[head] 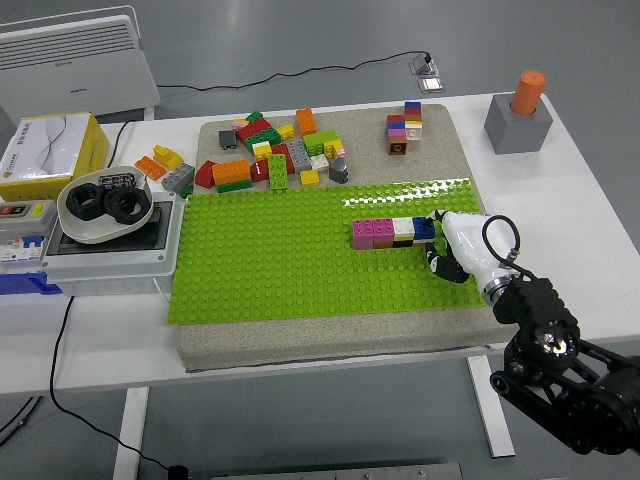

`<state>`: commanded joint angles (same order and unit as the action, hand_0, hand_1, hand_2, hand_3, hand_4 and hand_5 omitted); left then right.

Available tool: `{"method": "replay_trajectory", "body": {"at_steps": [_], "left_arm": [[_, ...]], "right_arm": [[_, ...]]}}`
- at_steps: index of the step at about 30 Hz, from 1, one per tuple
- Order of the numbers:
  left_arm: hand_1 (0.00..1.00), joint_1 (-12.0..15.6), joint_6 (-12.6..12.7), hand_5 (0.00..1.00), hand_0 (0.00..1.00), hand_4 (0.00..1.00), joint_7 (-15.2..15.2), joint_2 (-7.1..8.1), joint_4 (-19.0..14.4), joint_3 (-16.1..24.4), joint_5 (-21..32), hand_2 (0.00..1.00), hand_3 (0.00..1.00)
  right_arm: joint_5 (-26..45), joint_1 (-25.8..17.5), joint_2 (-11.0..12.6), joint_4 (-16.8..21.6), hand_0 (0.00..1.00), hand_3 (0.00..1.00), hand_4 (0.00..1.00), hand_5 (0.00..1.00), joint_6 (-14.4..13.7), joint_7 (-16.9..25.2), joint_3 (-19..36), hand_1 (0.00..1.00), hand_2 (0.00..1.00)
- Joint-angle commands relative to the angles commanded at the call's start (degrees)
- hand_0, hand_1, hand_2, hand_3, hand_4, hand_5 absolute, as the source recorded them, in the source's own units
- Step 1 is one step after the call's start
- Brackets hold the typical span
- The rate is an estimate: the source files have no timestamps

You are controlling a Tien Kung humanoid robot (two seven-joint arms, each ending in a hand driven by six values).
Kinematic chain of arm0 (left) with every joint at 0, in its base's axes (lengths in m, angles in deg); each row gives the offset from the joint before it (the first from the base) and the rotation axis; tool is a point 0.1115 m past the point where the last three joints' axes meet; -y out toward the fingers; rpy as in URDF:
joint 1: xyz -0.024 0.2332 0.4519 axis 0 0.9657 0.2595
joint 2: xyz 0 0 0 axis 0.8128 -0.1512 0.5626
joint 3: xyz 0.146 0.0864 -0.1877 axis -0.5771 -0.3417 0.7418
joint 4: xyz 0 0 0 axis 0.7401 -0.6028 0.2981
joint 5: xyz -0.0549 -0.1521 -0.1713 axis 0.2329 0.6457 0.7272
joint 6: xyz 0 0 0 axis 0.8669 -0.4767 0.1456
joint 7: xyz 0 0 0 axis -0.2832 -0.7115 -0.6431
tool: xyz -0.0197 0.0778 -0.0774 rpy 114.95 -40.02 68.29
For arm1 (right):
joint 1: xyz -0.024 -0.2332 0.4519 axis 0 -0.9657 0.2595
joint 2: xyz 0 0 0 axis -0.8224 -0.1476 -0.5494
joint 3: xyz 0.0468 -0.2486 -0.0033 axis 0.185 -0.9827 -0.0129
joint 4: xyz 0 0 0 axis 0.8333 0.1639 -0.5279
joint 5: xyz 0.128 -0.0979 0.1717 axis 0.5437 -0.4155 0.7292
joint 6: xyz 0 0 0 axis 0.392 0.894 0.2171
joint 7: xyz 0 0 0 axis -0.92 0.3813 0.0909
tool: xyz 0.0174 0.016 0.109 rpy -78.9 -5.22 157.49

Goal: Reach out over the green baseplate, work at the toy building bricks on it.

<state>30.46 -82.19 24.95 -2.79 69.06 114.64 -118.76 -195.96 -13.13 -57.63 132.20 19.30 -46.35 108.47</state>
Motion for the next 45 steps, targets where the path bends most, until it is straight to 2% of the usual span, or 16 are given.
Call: {"method": "replay_trajectory", "body": {"at_steps": [6, 7, 12, 13, 16, 18, 19, 23, 30, 31, 36, 37, 42, 43, 45], "left_arm": [[0.592, 0.0, 0.0, 0.451, 0.72, 0.48, 0.0, 0.04, 0.0, 0.0, 0.1, 0.51, 0.572], [0.592, 0.0, 0.0, 0.451, 0.72, 0.48, 0.0, 0.05, 0.0, 0.0, 0.1, 0.51, 0.572], [0.592, 0.0, 0.1, 0.451, 0.72, 0.48, 0.0, -0.04, 0.0, -0.3, 0.3, 0.51, 0.572], [0.591, 0.1, 0.2, 0.451, 0.72, 0.481, 0.0, -0.12, 0.0, -0.4, 0.5, 0.51, 0.573], [0.591, 0.1, 0.4, 0.451, 0.72, 0.481, 0.0, -0.29, 0.0, -0.5, 0.5, 0.51, 0.573], [0.591, 0.0, 0.5, 0.451, 0.72, 0.481, 0.2, -0.41, 0.0, -0.6, 0.4, 0.51, 0.573], [0.591, 0.0, 0.5, 0.454, 0.72, 0.48, 0.3, -0.48, 0.0, -0.7, 0.4, 0.509, 0.573], [0.591, -0.2, 0.6, 0.454, 0.72, 0.48, 0.6, -0.69, 0.0, -0.9, 0.2, 0.509, 0.573], [0.591, -0.4, 0.7, 0.451, 0.72, 0.481, 0.5, -0.74, 0.0, -1.1, 0.0, 0.509, 0.573], [0.591, -0.4, 0.6, 0.453, 0.72, 0.48, 0.5, -0.74, 0.0, -1.1, -0.2, 0.509, 0.574], [0.591, -0.4, 0.1, 0.453, 0.72, 0.48, 0.5, -0.74, 0.0, -0.8, -1.0, 0.509, 0.574], [0.591, -0.4, 0.0, 0.454, 0.72, 0.477, 0.5, -0.73, 0.0, -0.8, -1.0, 0.511, 0.578], [0.591, -0.3, -0.4, 0.454, 0.72, 0.477, 0.9, -0.69, 0.0, -0.7, -1.0, 0.511, 0.578], [0.591, -0.3, -0.5, 0.482, 0.721, 0.487, 0.9, -0.69, 0.0, -0.6, -1.1, 0.505, 0.58], [0.591, -0.3, -0.6, 0.482, 0.721, 0.487, 0.9, -0.71, 0.0, -0.6, -1.3, 0.505, 0.58]], "right_arm": [[-0.1, -0.3, 0.6, 2.4, 0.057, 0.674, 0.535, 0.205, -4.4, 1.8, 1.8, 0.046, 0.182], [0.0, -0.4, 0.7, 3.0, 0.074, 0.695, 0.557, 0.178, -5.1, 2.3, 2.3, 0.067, 0.211], [2.5, -3.0, 1.0, 5.6, 0.074, 0.695, 0.557, 0.178, -8.7, 6.5, 5.9, 0.067, 0.211], [4.0, -4.1, 1.1, 5.9, 0.209, 0.82, 0.577, 0.228, -9.7, 8.0, 6.3, 0.207, 0.328], [7.2, -6.2, 1.4, 6.3, 0.209, 0.82, 0.577, 0.228, -11.1, 11.1, 6.4, 0.207, 0.328], [9.2, -7.5, 1.6, 6.6, 0.209, 0.82, 0.577, 0.228, -11.5, 13.2, 6.2, 0.207, 0.328], [10.1, -8.0, 1.7, 6.7, 0.27, 0.835, 0.582, 0.248, -11.6, 14.3, 6.3, 0.282, 0.386], [11.3, -8.8, 1.8, 7.1, 0.27, 0.835, 0.582, 0.248, -12.0, 17.0, 7.2, 0.282, 0.386], [12.1, -8.8, 1.5, 7.1, 0.284, 0.828, 0.577, 0.25, -12.0, 18.2, 6.8, 0.294, 0.396], [12.0, -8.8, 1.5, 7.1, 0.289, 0.823, 0.789, 0.275, -11.8, 18.2, 6.6, 0.293, 0.395], [11.6, -8.4, 1.2, 7.3, 0.289, 0.823, 0.789, 0.275, -11.4, 18.2, 6.2, 0.293, 0.395], [11.6, -8.4, 1.1, 7.3, 0.293, 0.824, 0.879, 0.25, -11.4, 18.3, 6.2, 0.291, 0.397], [16.6, -8.7, 1.0, 6.4, 0.293, 0.824, 0.879, 0.25, -11.1, 19.7, 5.6, 0.291, 0.397], [17.8, -8.7, 1.0, 6.3, 0.237, 0.82, 0.887, 0.246, -11.1, 20.3, 5.3, 0.253, 0.366], [20.1, -8.7, 1.1, 6.1, 0.237, 0.82, 0.887, 0.246, -11.2, 21.2, 4.7, 0.253, 0.366]]}}
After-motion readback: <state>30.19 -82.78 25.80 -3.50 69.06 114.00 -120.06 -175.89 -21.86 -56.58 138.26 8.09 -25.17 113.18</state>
